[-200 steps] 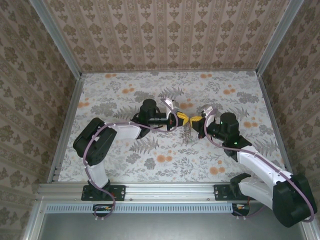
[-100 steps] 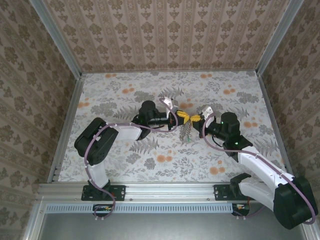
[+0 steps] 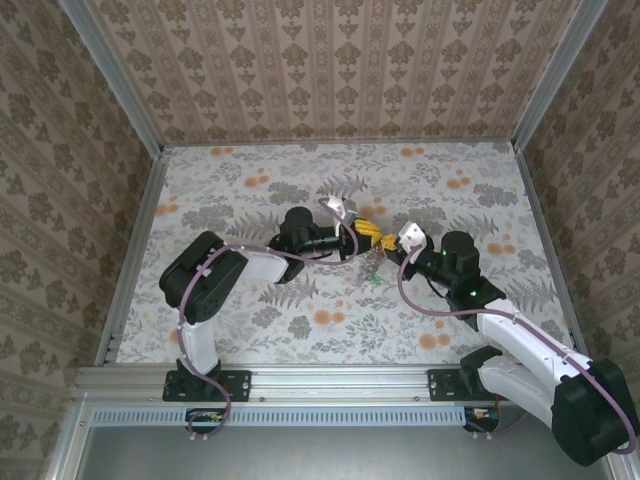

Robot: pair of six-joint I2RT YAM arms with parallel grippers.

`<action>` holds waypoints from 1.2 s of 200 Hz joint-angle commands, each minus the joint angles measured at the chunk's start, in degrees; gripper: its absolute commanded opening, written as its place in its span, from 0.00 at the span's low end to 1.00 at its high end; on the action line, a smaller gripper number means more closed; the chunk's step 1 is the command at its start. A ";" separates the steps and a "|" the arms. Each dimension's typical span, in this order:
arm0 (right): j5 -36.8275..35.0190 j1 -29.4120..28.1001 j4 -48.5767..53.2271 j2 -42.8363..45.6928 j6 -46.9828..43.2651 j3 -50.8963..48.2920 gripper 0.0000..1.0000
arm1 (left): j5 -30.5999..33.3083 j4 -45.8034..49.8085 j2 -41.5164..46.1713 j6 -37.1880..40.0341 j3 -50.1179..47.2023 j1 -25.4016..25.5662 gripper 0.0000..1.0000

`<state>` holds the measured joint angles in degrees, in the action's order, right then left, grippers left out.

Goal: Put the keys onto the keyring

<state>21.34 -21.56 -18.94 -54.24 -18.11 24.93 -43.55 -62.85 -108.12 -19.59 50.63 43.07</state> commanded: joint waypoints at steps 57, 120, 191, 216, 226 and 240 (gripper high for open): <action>2.46 -0.69 3.74 2.62 -5.07 0.13 0.00 | -4.32 38.45 11.11 23.95 6.00 -3.43 0.36; 3.01 -0.68 3.64 3.09 -8.05 -0.05 0.00 | -7.94 66.41 10.28 42.24 18.88 -3.53 0.37; 3.27 -0.68 2.85 2.73 -8.87 -0.05 0.00 | -7.44 93.75 4.70 62.81 33.18 -2.17 0.36; 3.31 -0.67 3.09 2.76 -8.88 0.06 0.00 | -6.58 98.39 2.38 66.79 37.35 -1.14 0.37; 3.27 -0.68 3.12 2.82 -8.85 -0.01 0.00 | -6.03 100.11 1.59 68.20 38.82 -0.68 0.37; 3.42 -0.67 3.16 2.82 -8.91 -0.05 0.00 | -4.74 102.10 0.45 69.58 40.57 -0.25 0.37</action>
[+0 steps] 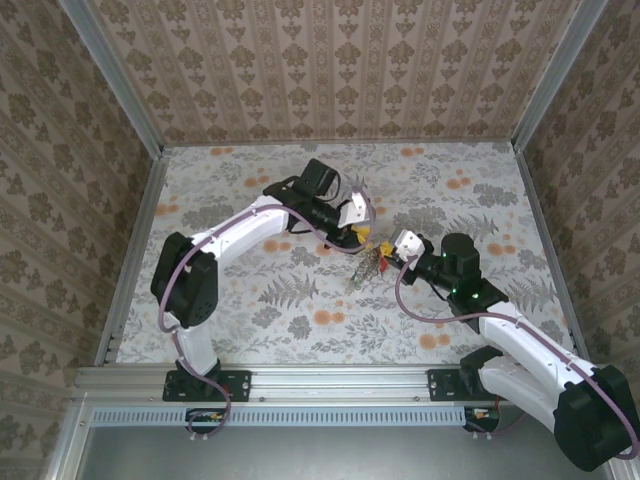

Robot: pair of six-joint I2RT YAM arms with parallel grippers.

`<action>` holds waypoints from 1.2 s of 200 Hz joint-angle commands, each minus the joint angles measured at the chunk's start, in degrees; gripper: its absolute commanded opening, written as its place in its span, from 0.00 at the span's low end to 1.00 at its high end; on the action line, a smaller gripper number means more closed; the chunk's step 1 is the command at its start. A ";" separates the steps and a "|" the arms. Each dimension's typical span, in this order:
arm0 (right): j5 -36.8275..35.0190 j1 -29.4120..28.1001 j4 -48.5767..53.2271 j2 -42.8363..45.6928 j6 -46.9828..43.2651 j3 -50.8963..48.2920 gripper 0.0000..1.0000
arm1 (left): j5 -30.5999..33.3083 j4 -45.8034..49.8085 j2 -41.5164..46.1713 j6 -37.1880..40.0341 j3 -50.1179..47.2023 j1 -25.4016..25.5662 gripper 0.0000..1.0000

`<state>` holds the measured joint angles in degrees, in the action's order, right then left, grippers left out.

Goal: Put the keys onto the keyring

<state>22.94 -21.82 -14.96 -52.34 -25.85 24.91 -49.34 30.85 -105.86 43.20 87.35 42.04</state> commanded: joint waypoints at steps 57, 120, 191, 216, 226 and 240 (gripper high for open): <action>2.03 -0.32 -1.12 0.92 -1.31 -0.20 0.00 | 3.50 9.71 -3.74 8.22 7.45 1.90 0.38; 2.81 -0.32 -1.57 1.00 -1.22 -0.38 0.00 | 2.51 9.77 -5.21 7.73 9.19 2.42 0.34; 0.87 -0.32 -1.97 1.68 0.27 -0.71 0.00 | 2.81 7.08 -5.20 4.62 8.27 2.62 0.00; -3.14 -0.31 -3.50 3.69 2.19 -2.31 0.00 | 2.32 2.06 -3.79 0.12 4.83 1.87 0.00; -4.71 -0.24 -3.50 4.87 2.16 -3.00 0.00 | 2.13 0.81 -3.27 -1.05 3.46 1.49 0.00; -6.67 -0.24 -3.02 6.60 1.49 -3.67 0.00 | 1.67 -0.46 -2.75 -2.53 1.65 0.97 0.00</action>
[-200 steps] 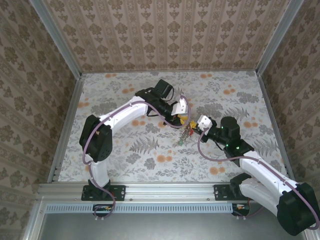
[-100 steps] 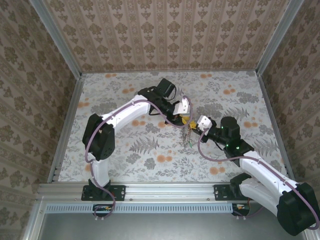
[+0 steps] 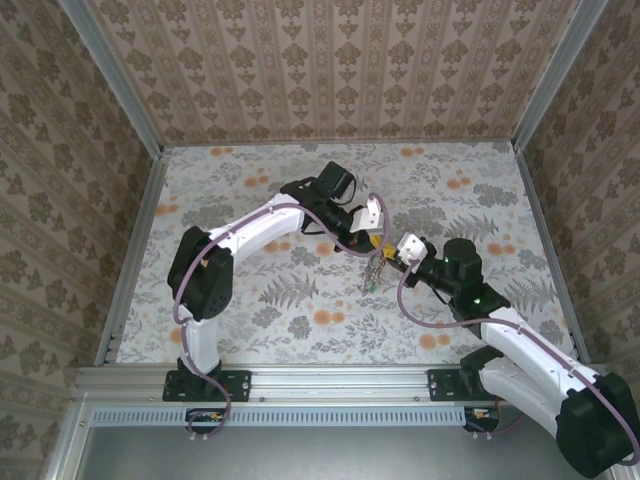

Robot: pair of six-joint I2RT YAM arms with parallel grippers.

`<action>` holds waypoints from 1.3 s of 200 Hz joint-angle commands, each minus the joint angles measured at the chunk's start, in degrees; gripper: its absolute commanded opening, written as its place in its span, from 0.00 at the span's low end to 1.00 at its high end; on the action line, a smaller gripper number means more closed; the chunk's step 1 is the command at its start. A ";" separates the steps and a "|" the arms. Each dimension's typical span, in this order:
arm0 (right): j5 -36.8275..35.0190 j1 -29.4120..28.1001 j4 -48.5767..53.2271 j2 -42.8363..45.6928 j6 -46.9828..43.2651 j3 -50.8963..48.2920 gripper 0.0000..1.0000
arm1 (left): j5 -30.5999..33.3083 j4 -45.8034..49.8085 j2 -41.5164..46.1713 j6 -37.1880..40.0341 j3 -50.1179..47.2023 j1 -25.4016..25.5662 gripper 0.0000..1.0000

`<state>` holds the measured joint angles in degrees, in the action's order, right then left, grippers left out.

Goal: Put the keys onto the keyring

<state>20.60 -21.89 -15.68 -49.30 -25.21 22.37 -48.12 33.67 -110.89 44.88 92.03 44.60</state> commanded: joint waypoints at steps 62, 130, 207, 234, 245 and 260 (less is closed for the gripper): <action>-6.83 -0.11 -1.44 5.81 -1.89 -1.26 0.00 | -1.49 -7.23 3.99 -9.59 -6.97 -3.73 0.00; -5.53 -0.09 -1.53 4.64 -1.34 -1.23 0.00 | -4.96 -13.08 5.33 -15.21 -9.85 -4.30 0.00; -2.66 1.92 -3.48 -2.22 18.50 2.28 0.28 | -3.51 -18.64 7.27 -17.51 -11.70 -3.23 0.00; -2.71 2.33 -2.73 -3.94 19.83 3.68 0.34 | -2.91 -18.14 7.53 -16.67 -11.87 -2.64 0.00; -2.61 2.38 -2.26 -4.71 18.82 4.23 0.34 | -2.90 -18.17 7.66 -16.51 -11.89 -2.50 0.00; -5.78 2.53 -2.94 -5.70 17.93 3.95 0.34 | -2.61 -18.17 7.79 -16.51 -11.87 -2.33 0.00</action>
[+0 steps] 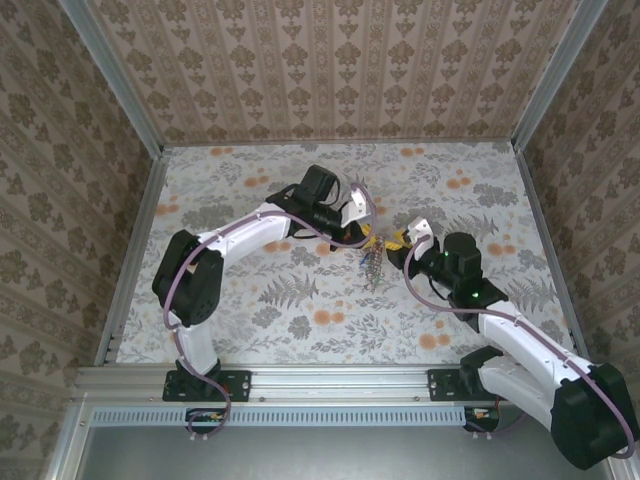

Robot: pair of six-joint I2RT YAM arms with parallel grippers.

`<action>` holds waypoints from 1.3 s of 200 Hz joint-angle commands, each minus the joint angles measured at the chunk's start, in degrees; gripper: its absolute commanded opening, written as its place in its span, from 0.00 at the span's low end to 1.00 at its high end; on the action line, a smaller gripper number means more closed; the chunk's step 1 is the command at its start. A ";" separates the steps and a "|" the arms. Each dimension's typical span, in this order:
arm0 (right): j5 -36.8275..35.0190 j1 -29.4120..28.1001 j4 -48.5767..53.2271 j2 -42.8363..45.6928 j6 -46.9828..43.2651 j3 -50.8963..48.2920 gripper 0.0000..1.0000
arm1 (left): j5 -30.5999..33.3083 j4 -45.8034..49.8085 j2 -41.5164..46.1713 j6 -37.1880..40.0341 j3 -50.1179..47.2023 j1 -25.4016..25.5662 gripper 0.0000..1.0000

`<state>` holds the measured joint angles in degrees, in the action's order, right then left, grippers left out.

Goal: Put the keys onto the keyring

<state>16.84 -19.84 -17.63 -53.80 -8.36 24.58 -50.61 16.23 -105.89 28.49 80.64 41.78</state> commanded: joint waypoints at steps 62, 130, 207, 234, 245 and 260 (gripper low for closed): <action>5.10 4.81 1.00 -5.39 4.25 3.57 0.35 | 2.49 -0.58 2.93 -0.37 -0.57 1.09 0.00; -22.29 9.59 13.11 -4.34 27.05 5.33 0.43 | 12.76 7.56 -1.37 3.50 5.72 6.02 0.00; -16.18 23.45 23.74 5.27 37.79 1.44 0.44 | 17.16 12.42 -14.31 4.57 19.68 12.75 0.00; -15.82 23.79 28.62 8.49 35.75 1.66 0.44 | 17.52 11.87 -18.08 3.84 21.38 14.44 0.00; -16.12 23.79 29.73 9.72 35.39 1.33 0.44 | 18.46 12.28 -19.04 3.66 21.73 14.90 0.00; -17.16 23.78 30.52 11.40 35.73 0.37 0.44 | 19.06 12.39 -19.68 3.32 21.32 15.17 0.00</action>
<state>0.23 3.75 8.40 -45.15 27.03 26.46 -32.82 26.89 -124.79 31.70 100.38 56.36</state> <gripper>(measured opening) 0.442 0.041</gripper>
